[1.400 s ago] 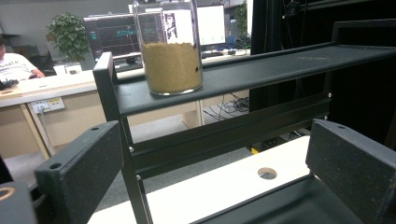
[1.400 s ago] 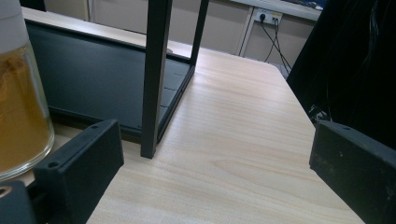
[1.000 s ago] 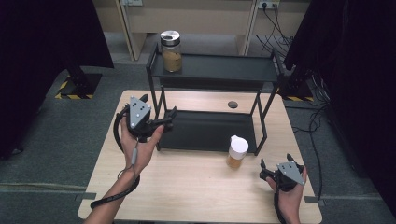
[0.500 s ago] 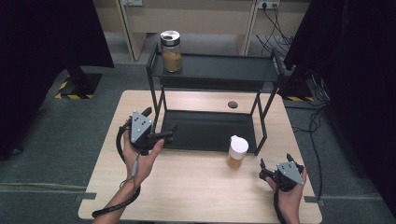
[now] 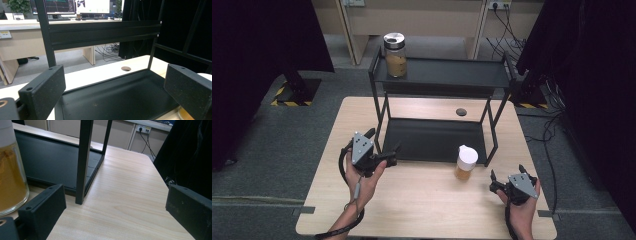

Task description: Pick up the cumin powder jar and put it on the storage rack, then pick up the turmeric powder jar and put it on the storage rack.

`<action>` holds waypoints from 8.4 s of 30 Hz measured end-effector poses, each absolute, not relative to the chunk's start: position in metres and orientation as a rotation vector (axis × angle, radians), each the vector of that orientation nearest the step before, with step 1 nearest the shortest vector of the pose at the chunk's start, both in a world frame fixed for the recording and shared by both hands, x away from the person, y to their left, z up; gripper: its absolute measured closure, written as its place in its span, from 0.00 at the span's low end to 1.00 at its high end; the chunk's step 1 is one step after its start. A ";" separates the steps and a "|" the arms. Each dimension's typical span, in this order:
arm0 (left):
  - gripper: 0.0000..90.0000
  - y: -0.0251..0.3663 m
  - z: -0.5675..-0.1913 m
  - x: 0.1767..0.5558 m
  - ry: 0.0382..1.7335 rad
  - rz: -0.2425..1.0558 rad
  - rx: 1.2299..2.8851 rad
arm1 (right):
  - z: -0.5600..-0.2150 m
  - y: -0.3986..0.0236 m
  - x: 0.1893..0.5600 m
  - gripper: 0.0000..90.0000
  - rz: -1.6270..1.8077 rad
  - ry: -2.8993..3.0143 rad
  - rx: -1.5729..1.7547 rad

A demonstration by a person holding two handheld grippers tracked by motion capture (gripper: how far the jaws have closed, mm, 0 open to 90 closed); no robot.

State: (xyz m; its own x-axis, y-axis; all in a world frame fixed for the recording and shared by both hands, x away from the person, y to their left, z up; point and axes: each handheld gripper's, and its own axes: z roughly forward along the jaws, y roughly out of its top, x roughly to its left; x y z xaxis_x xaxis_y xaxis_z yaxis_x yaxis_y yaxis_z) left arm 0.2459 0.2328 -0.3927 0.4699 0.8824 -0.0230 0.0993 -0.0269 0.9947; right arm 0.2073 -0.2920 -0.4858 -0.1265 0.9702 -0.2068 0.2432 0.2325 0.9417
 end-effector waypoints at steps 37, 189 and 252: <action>0.03 0.227 -0.475 0.225 0.956 0.722 1.540 | -0.486 -0.291 0.207 0.03 0.967 1.575 1.163; 0.04 0.219 -0.494 0.218 1.034 0.701 1.573 | -0.487 -0.309 0.204 0.03 1.136 1.523 1.233; 0.04 0.219 -0.493 0.219 1.018 0.697 1.591 | -0.483 -0.268 0.249 0.34 1.485 1.688 0.950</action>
